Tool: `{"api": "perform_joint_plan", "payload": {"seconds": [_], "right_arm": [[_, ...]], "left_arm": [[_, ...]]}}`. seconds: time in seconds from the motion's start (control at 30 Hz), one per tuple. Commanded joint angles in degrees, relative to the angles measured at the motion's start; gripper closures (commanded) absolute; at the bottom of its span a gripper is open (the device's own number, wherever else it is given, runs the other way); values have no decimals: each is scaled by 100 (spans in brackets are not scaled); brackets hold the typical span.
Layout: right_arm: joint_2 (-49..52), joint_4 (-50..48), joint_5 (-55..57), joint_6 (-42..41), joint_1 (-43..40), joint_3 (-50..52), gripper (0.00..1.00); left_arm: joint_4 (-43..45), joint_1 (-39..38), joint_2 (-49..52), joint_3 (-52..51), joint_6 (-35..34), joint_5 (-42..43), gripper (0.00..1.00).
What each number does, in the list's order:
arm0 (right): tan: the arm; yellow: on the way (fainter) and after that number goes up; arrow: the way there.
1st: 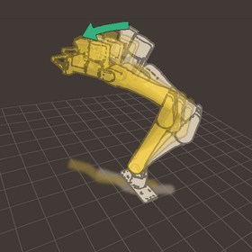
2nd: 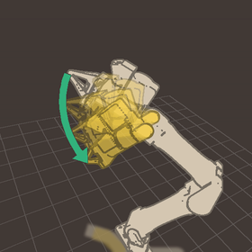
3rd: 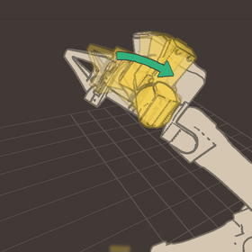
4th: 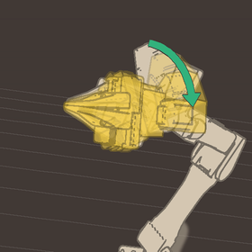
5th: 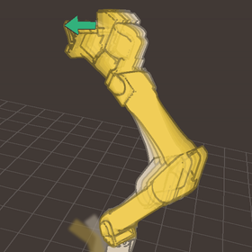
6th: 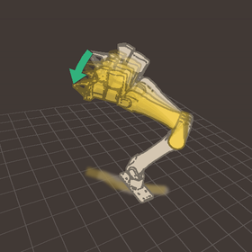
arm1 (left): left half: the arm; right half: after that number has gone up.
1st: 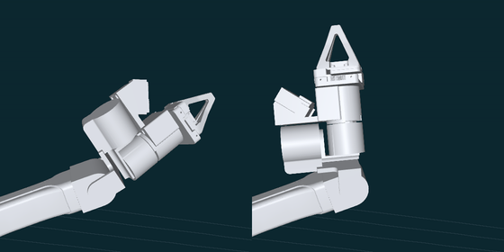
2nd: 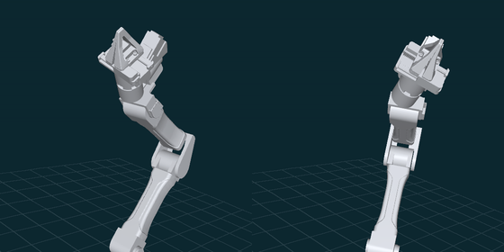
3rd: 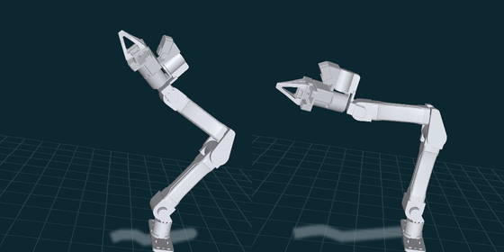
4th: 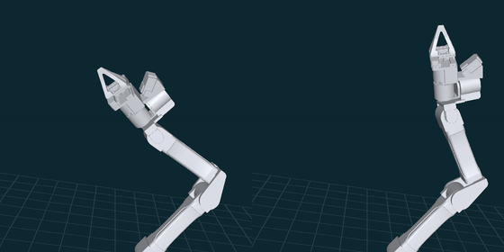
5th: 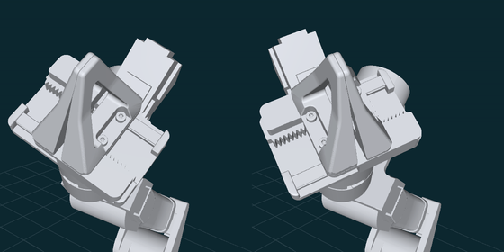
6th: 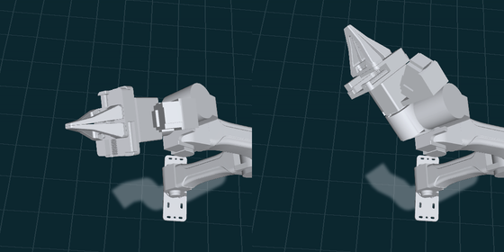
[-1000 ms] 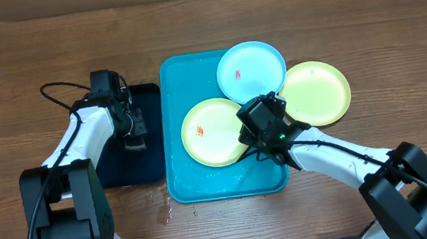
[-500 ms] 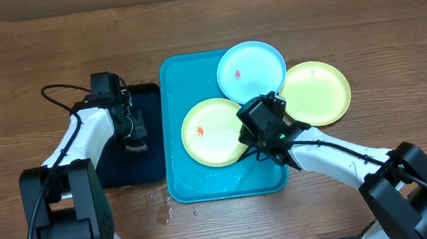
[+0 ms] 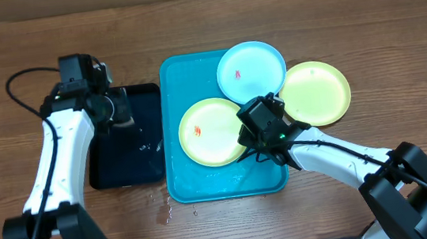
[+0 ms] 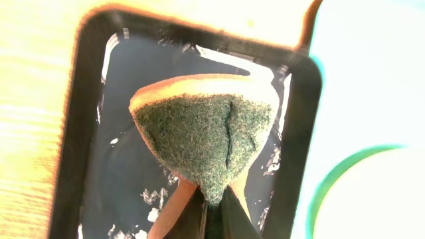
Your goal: Clean dirty plates on tray and stack at the side
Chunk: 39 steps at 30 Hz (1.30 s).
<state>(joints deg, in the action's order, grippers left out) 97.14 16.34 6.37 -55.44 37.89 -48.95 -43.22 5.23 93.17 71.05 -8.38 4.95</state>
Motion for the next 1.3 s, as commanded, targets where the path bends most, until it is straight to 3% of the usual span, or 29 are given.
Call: {"api": "perform_joint_plan", "payload": {"seconds": [0.0, 0.2, 0.47, 0.63, 0.97, 1.27], "right_arm": [[39, -26, -96, -9, -2, -83, 96], [39, -39, -116, -9, -2, -83, 96], [39, -44, -138, -7, -2, -83, 96], [39, -90, -216, -7, -2, -83, 96], [39, -87, -352, 188, -2, -83, 96], [39, -87, -398, 188, -2, -83, 96]], "left_arm": [[83, 0, -68, 118, 46, 90, 96], [-111, -7, 48, 109, 48, 446, 96], [-516, -214, 2, 684, 70, 42, 96], [-964, -815, 2, 1303, 74, 348, 96], [-887, -2072, 315, 850, -354, 466, 96], [-688, -2465, 925, 697, -450, 507, 96]]}}
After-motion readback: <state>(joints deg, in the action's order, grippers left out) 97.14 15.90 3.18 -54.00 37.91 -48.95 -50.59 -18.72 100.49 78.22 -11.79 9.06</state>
